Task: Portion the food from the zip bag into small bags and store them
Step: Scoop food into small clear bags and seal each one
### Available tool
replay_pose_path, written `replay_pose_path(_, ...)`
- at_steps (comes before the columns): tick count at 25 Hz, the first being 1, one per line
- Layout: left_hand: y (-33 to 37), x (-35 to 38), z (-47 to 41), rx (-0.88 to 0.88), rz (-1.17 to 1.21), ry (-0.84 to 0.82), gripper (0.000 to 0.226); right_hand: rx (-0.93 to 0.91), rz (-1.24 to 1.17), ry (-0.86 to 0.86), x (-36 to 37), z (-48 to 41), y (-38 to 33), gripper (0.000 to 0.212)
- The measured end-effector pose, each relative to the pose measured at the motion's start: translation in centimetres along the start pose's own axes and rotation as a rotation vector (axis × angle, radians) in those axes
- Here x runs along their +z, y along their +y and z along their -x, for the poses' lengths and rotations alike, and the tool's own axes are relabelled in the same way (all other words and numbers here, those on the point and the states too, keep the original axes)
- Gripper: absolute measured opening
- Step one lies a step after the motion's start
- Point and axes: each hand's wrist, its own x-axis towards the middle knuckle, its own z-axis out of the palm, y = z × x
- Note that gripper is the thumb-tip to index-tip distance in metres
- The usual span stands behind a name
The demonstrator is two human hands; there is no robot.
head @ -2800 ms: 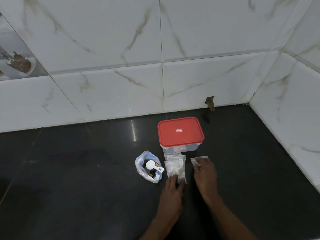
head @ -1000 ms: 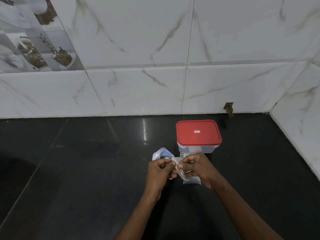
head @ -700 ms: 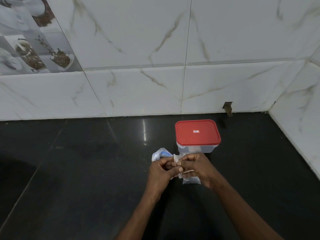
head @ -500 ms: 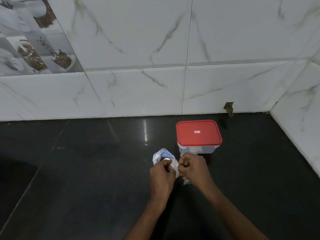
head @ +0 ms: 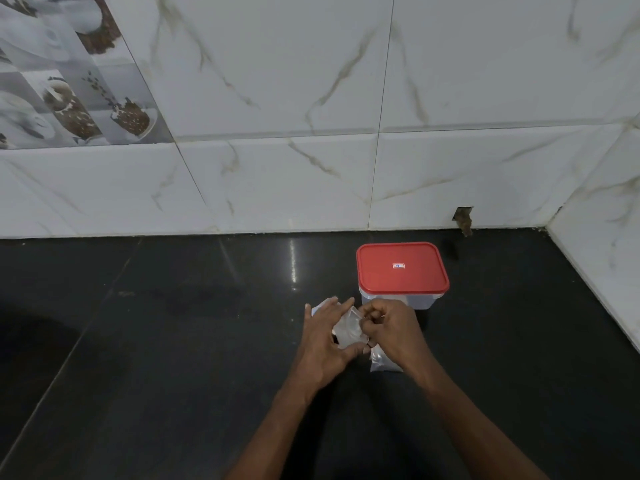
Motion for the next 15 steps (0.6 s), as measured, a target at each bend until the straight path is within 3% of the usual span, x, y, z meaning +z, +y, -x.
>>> replay_pose_path(6, -0.5, 1.5, 1.0, 0.036, -0.015, 0.066, 0.087, 0.024, -0.018, -0.043, 0.4, 0.2, 0.0, 0.027)
replay_pose_path(9, -0.4, 1.1, 1.3, -0.049, 0.112, 0.088, 0.075, 0.018, -0.095, -0.03, 0.6, 0.2, -0.2, 0.029)
replay_pose_path(12, -1.5, 0.2, 1.2, -0.126, 0.173, 0.234, 0.062, 0.052, -0.206, 0.075, 0.6, -0.5, 1.0, 0.022)
replay_pose_path(14, -2.1, -0.8, 1.2, -0.193, 0.208, 0.324, 0.069, 0.067, 0.047, 0.156, 0.5, -1.2, 2.8, 0.009)
replay_pose_path(15, -2.4, -1.3, 1.2, -0.227, 0.222, 0.351, 0.073, 0.081, 0.197, 0.131, 0.6, -1.3, 3.6, 0.016)
